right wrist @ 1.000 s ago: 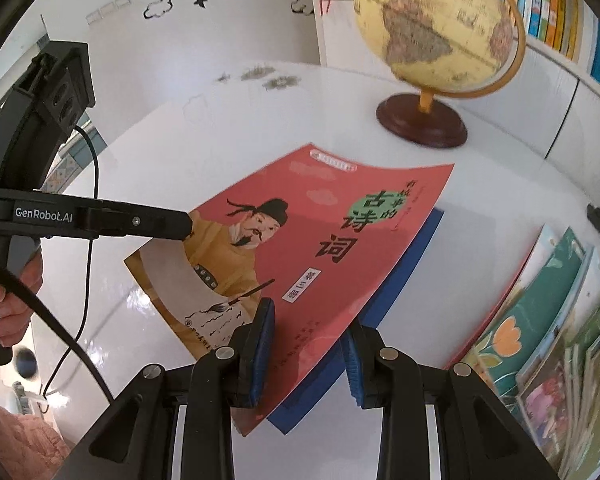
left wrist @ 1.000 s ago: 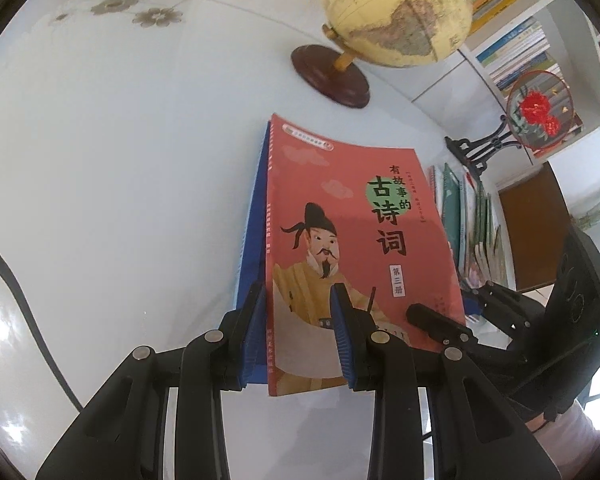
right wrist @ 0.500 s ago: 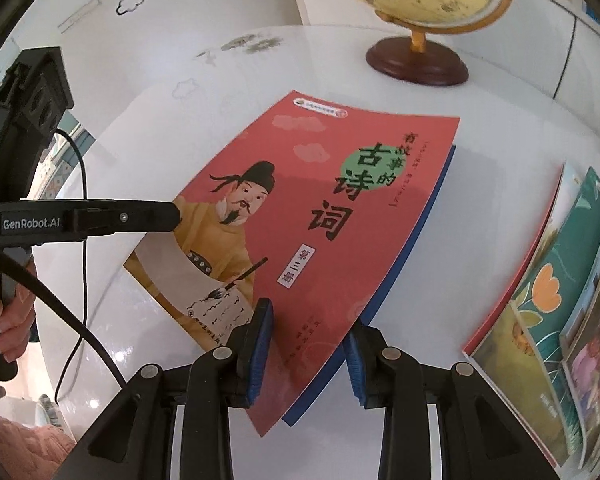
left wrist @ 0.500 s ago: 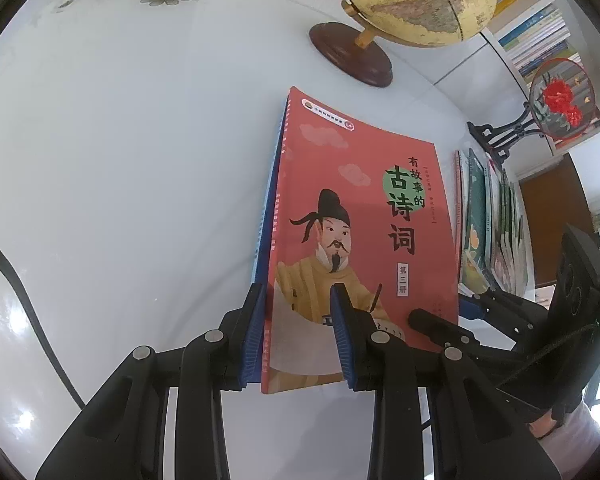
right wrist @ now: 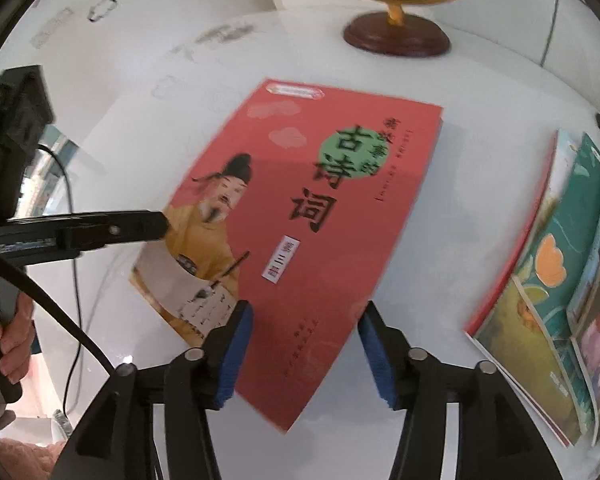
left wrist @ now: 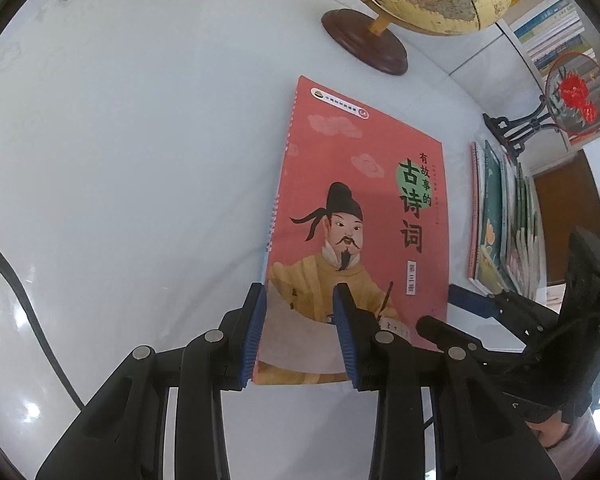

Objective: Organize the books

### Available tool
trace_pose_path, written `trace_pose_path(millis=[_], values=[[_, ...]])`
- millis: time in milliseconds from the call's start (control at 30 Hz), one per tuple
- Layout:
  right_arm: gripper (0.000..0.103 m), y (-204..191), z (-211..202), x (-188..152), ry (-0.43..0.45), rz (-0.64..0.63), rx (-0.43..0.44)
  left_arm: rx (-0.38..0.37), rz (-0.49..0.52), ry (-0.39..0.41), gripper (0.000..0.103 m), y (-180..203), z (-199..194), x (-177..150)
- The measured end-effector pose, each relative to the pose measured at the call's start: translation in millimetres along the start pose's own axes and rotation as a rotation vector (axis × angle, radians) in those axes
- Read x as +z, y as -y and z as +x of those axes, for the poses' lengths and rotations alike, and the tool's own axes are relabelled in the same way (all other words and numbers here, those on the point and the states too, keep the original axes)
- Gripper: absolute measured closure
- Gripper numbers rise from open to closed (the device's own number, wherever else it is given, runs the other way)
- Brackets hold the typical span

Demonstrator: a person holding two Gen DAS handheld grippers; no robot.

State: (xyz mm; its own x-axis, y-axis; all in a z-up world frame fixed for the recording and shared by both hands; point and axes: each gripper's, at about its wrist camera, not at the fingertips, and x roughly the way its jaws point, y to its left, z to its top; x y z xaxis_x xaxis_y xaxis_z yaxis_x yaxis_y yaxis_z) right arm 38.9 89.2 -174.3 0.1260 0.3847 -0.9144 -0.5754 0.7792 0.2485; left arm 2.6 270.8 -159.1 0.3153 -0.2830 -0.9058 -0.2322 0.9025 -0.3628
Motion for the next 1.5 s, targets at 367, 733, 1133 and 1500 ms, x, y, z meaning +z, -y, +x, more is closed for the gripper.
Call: trace_pose_path(millis=[367,733,1133,1500], values=[[0.049,27,-16,-21,-0.031,0.158,0.026,0.026,-0.057,0.04,0.071,-11,-22,1],[0.049,57,-79,-63,0.129,0.253,0.086,0.008,-0.111,0.111,0.07,21,-58,-5],[0.048,100,-171,-100,0.44,0.215,0.03,-0.025,0.106,0.205,0.053,160,-101,-23],[0.02,164,-214,-129,0.532,0.257,-0.061,0.011,0.199,0.314,0.029,254,-87,-14]])
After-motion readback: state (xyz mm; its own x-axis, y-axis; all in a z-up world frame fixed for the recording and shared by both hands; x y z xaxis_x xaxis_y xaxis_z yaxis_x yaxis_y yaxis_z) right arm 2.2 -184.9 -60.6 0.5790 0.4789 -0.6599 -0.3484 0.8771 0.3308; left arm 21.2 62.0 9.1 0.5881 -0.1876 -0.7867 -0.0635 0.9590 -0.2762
